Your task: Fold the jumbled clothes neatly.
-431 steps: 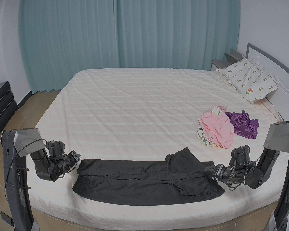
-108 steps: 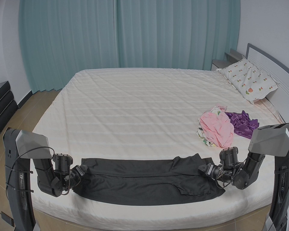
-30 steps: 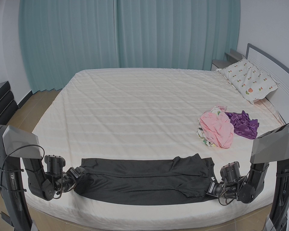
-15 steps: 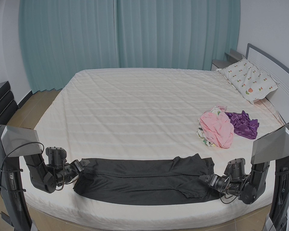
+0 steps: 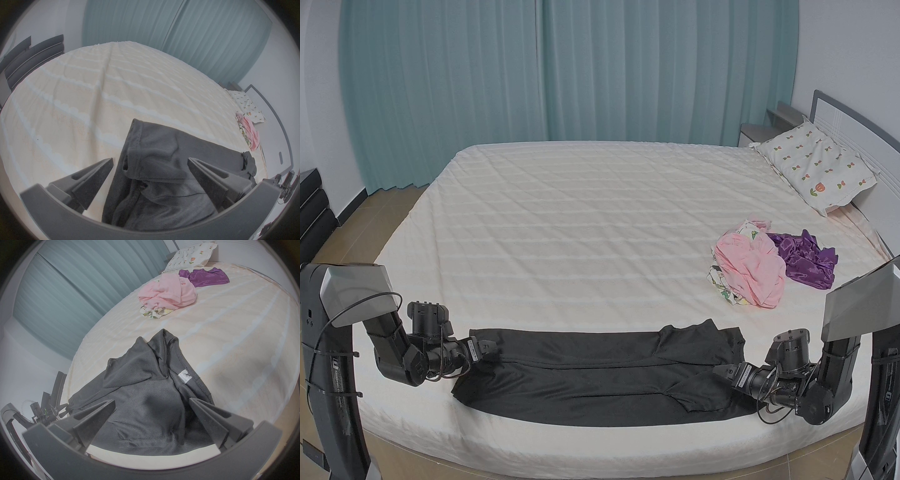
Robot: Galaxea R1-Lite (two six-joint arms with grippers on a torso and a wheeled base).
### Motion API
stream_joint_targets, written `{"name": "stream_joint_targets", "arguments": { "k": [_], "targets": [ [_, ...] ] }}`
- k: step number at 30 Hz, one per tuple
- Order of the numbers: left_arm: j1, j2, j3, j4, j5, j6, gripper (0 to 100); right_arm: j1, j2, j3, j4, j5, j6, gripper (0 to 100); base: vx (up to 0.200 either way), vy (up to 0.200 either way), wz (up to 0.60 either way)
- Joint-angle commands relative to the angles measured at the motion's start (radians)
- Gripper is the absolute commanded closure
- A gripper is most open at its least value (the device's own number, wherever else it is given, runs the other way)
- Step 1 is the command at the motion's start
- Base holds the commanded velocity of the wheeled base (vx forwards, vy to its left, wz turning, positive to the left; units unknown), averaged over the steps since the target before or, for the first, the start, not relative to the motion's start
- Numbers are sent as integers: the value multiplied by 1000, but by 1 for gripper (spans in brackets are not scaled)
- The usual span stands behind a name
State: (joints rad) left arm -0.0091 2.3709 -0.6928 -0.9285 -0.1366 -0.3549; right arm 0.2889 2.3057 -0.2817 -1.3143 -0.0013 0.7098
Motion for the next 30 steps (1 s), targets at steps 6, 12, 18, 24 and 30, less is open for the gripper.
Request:
{"name": "stream_joint_targets", "arguments": {
  "k": [6, 12, 18, 24, 30],
  "targets": [
    [0, 31, -19, -1, -3, 5, 0, 4, -5, 1, 0, 0, 0, 0, 0, 0, 0],
    [-15, 42, -24, 0, -3, 7, 0, 6, -6, 1, 0, 1, 0, 0, 0, 0, 0],
    [-15, 37, -13, -3, 6, 7, 100, 6, -8, 1, 0, 1, 0, 0, 0, 0, 0],
    [-8, 27, -2, -1, 11, 8, 100, 6, -20, 9, 0, 1, 2, 0, 0, 0, 0],
    [18, -18, 2, 0, 11, 10, 100, 1, -35, 16, 0, 3, 2, 0, 0, 0, 0]
  ]
}}
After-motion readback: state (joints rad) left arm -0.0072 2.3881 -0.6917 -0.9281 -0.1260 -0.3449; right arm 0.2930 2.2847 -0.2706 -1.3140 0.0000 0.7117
